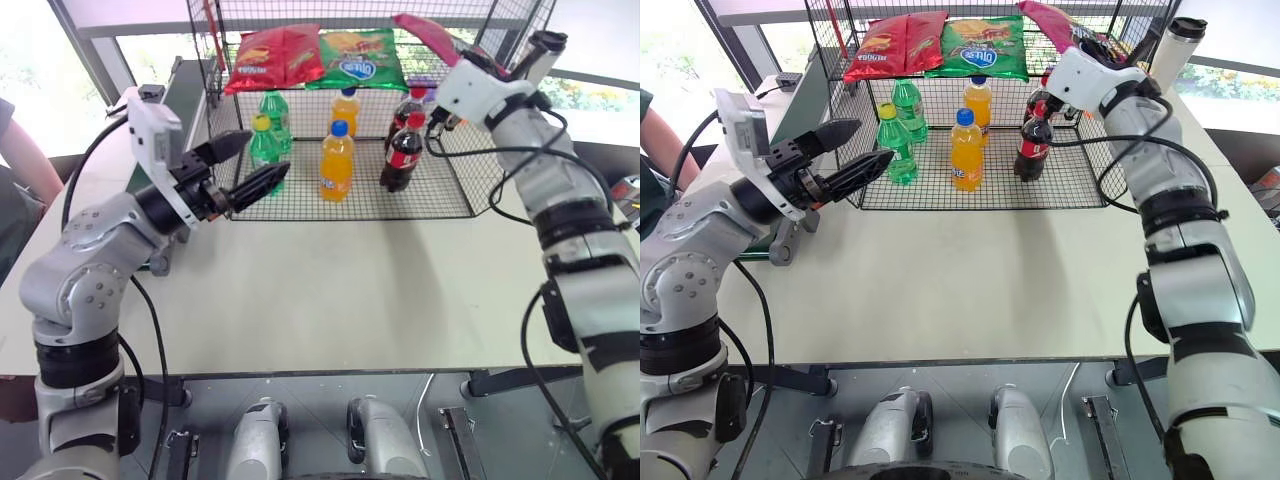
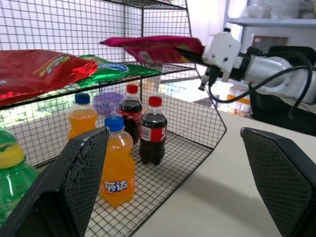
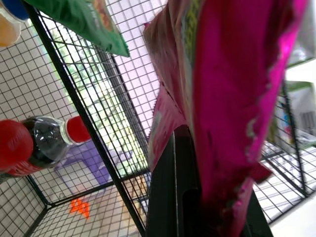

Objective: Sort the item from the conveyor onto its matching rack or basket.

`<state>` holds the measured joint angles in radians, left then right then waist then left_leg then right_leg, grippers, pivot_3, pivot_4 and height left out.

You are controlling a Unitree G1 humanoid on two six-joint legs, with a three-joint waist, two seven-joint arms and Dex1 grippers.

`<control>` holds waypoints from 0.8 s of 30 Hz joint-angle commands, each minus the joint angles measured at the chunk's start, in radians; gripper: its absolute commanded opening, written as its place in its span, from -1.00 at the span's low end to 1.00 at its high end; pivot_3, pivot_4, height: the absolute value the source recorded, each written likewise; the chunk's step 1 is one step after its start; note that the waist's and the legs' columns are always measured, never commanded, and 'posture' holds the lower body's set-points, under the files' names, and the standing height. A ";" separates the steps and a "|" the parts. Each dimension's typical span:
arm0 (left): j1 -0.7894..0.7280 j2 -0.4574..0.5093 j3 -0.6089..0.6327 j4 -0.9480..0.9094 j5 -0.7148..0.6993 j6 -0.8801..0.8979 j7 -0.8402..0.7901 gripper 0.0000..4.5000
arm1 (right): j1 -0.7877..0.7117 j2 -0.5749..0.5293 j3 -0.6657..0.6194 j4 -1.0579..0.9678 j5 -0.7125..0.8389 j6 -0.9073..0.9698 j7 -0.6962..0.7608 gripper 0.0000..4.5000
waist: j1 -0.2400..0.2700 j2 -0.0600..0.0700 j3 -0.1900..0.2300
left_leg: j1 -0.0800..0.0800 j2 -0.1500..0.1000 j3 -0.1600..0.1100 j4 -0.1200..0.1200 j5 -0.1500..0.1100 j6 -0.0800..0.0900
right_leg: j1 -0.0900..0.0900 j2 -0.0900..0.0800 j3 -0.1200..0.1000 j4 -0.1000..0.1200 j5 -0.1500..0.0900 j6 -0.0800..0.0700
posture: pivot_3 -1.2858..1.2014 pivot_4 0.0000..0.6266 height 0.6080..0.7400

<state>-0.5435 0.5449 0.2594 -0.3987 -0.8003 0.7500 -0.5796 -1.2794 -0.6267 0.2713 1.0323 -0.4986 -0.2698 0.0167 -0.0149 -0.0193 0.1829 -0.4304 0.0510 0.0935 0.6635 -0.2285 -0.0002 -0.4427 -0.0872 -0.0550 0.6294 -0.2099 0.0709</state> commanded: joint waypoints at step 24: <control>0.053 -0.014 -0.008 -0.029 -0.008 -0.065 0.043 1.00 | -0.194 0.069 -0.225 0.190 0.279 0.055 0.332 0.95 | -0.006 0.001 0.000 | 0.000 0.000 0.000 0.000 0.000 0.000 | 0.000 0.000 0.000 0.000 0.001 0.002 | 0.03 -0.52 1.00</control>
<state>-0.4840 0.5282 0.2460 -0.4108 -0.8070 0.7095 -0.5382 -1.4366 -0.5403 0.0715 1.2707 -0.2544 -0.2020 0.2996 -0.0210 -0.0188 0.1832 -0.4301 0.0511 0.0934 0.6630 -0.2285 -0.0003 -0.4426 -0.0871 -0.0553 0.6298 -0.2086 0.0728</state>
